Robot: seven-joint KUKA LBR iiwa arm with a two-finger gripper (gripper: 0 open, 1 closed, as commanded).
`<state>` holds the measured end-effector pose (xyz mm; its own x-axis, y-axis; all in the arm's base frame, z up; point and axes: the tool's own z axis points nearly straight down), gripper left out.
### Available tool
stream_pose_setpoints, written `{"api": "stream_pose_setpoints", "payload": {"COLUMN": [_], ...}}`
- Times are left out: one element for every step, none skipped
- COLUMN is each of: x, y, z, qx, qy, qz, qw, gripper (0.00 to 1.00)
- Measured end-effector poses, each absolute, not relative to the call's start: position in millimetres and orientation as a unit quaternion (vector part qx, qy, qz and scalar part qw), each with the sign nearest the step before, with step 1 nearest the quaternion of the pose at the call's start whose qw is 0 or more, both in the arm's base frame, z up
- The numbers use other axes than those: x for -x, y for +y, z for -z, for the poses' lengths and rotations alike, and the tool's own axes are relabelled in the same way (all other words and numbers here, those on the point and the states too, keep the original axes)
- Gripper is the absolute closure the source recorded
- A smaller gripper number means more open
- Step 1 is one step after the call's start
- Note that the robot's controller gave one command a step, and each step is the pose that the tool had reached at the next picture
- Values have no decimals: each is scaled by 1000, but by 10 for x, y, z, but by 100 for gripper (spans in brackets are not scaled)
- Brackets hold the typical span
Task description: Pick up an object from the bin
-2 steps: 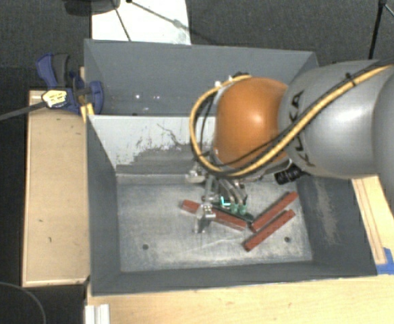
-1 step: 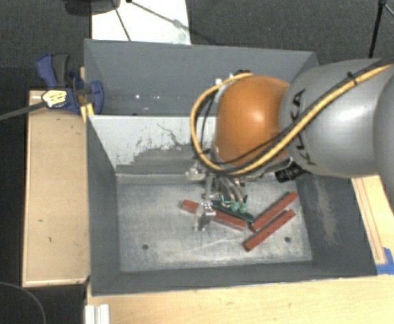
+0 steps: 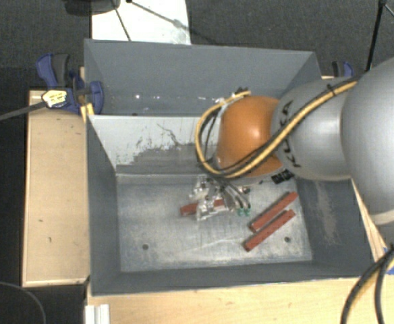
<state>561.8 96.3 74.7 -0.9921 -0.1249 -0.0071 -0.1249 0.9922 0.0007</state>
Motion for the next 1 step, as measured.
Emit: {"api": "stream_pose_setpoints", "payload": {"x": [-5618], "y": [963], "z": [-747], "qx": [62], "qy": [998], "qz": [-1], "qw": [4], "gripper": [100]}}
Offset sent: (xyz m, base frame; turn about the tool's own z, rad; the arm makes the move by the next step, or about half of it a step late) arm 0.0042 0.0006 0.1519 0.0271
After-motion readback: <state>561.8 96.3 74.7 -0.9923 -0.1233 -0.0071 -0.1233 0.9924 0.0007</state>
